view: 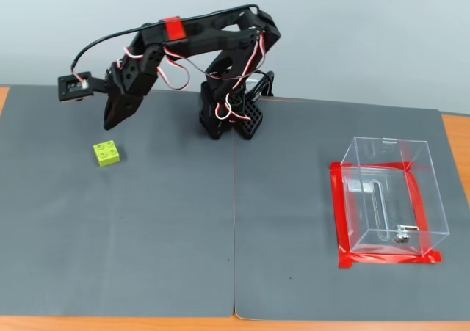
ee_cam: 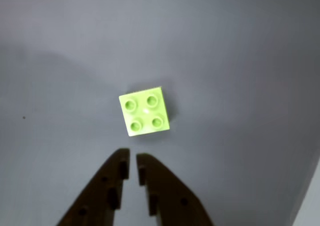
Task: Pick the green lego block and place it into the transparent box
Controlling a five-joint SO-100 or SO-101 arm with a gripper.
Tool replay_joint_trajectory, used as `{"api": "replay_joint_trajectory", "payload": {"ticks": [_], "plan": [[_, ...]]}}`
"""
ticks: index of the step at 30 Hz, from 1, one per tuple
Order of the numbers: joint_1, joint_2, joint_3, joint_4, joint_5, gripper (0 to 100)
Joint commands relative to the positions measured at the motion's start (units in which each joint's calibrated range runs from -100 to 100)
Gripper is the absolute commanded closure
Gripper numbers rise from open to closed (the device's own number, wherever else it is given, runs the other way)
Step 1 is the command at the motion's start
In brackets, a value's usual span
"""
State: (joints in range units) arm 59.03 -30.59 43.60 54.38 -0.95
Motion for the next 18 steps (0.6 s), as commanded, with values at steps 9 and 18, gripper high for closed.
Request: {"api": "replay_joint_trajectory", "payload": {"ticks": [9,18], "plan": [[-3.19,9.01,-9.36,-0.04,0.46,97],[-3.71,10.11,-7.37,0.05,0.04,93]]}}
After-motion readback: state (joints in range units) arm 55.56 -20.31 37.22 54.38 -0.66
